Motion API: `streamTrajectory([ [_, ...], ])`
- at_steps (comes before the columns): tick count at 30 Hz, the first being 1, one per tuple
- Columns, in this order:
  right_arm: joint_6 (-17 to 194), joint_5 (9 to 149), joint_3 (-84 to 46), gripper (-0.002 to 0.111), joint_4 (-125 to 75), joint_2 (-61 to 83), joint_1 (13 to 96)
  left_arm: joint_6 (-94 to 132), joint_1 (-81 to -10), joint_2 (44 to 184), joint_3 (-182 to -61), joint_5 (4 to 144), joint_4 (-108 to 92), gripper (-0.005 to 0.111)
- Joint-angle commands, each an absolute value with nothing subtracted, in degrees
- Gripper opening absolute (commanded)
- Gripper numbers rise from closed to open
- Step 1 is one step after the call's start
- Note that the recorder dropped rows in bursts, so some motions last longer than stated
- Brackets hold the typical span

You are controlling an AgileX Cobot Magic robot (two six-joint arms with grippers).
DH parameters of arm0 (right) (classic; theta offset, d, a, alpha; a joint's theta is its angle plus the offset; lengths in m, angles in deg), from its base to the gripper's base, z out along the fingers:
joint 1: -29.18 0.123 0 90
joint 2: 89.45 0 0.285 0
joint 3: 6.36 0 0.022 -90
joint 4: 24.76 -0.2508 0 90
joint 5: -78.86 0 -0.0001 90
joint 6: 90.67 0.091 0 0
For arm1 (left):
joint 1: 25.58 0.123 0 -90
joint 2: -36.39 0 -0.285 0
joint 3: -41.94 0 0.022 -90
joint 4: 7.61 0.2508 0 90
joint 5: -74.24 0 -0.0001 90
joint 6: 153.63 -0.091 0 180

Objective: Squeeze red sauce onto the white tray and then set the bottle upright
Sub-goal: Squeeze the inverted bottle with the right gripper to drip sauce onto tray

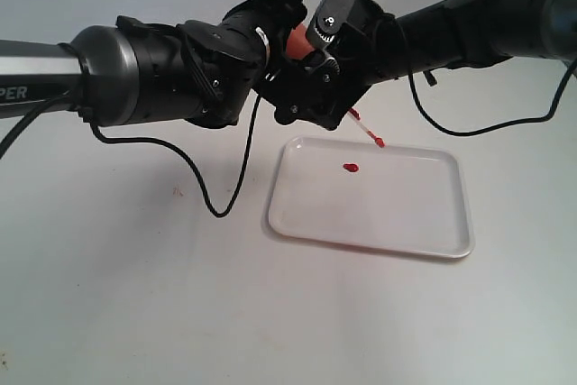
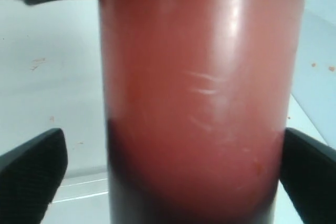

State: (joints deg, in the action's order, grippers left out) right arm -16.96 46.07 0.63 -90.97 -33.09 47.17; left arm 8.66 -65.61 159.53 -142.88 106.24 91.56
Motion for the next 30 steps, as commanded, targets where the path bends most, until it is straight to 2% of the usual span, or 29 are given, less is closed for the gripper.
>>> streamTrajectory([
  [1,-17.1,45.2,0.9,0.098,-91.8,-31.8,47.5,9.8,-65.8,158.9,-143.8,107.2,92.3,0.0],
  [3,-16.7,45.2,0.9,0.094,-91.8,-30.8,47.5,9.8,-65.8,158.9,-143.8,107.2,92.3,0.0],
  [4,-16.6,45.2,0.9,0.089,-91.8,-30.7,47.5,9.8,-65.8,158.9,-143.8,107.2,92.3,0.0],
  [5,-16.2,45.2,0.9,0.078,-91.8,-30.7,47.5,9.8,-65.8,158.9,-143.8,107.2,92.3,0.0],
  [7,-15.9,45.0,0.9,0.052,-90.7,-30.7,47.5,9.8,-65.8,158.9,-143.8,107.2,92.3,0.0],
  [10,-15.4,43.1,0.9,0.0,-87.8,-30.7,47.5,9.8,-65.8,158.9,-143.8,107.3,92.3,0.0],
  [27,-15.1,44.1,0.9,0.0,-88.1,-30.7,47.5,9.8,-65.8,158.9,-143.8,107.6,92.3,0.0],
  [29,-13.9,44.1,0.9,0.009,-88.2,-30.7,47.5,9.8,-65.8,158.9,-143.8,107.6,92.3,0.0],
  [30,-13.4,44.1,0.9,0.017,-88.2,-30.7,47.5,9.8,-65.8,158.9,-143.8,107.6,92.3,0.0],
])
